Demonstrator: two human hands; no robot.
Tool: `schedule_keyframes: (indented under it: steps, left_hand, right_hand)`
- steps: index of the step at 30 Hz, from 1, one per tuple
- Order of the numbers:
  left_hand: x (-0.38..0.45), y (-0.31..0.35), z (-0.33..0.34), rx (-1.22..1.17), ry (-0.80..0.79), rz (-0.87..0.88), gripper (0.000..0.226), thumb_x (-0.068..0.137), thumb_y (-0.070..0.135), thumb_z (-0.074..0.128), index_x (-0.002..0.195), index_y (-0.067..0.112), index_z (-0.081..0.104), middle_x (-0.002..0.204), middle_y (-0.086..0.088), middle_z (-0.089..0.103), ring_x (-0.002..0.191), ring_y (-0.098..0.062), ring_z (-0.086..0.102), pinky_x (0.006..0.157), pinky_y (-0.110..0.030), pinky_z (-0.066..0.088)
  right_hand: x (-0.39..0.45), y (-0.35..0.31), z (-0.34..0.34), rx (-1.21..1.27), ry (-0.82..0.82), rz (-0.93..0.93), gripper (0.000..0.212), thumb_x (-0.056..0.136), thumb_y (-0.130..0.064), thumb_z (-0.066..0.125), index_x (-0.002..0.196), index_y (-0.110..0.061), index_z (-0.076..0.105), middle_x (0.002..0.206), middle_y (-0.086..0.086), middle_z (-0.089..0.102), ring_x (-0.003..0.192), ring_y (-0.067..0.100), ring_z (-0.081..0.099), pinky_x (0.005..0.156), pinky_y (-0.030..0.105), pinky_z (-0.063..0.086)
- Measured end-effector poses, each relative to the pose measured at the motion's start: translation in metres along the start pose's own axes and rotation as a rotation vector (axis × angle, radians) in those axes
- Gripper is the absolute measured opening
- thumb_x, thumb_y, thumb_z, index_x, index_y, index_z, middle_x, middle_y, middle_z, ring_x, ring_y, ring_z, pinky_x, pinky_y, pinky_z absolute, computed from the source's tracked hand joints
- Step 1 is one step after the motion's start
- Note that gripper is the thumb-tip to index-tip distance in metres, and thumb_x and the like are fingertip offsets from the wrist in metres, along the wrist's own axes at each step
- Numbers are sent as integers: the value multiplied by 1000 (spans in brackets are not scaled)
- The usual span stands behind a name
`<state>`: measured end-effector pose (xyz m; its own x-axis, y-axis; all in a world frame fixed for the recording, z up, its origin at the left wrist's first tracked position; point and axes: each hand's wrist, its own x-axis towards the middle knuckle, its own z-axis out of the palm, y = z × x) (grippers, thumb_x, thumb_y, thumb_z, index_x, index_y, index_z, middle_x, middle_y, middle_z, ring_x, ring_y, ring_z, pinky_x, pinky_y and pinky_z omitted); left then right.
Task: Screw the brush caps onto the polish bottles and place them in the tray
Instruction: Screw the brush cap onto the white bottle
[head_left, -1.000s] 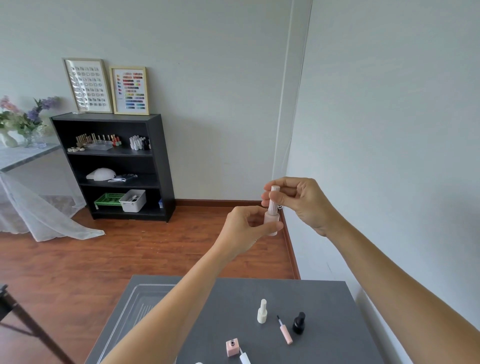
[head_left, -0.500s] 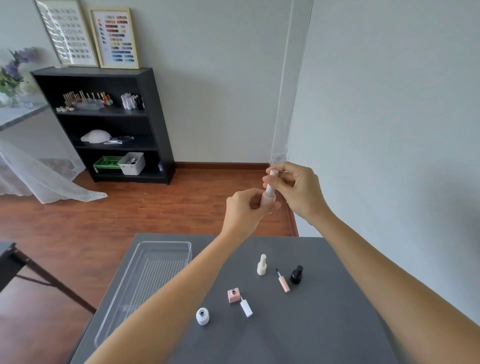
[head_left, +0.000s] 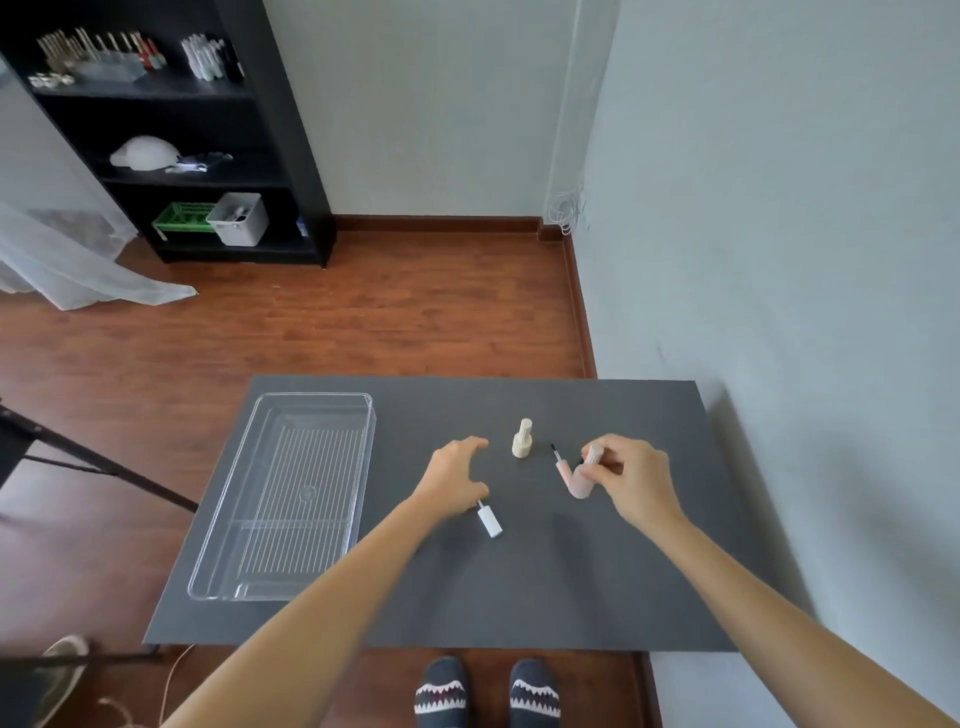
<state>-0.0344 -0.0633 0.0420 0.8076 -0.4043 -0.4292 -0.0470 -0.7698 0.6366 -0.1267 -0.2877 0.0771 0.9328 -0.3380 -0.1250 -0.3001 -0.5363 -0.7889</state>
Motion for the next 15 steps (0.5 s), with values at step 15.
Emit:
schedule_keyframes:
  steps: [15]
  left_hand:
    - [8,-52,32,15,134,-130,20,83,3,65,99,13,72,96,-4,72,91,-26,65,78,-37,55]
  right_hand:
    - [-16,56,16,-187,98,137,8,85,1,62,85,-3,70,64,-14,62,71,19,58,67,-2,35]
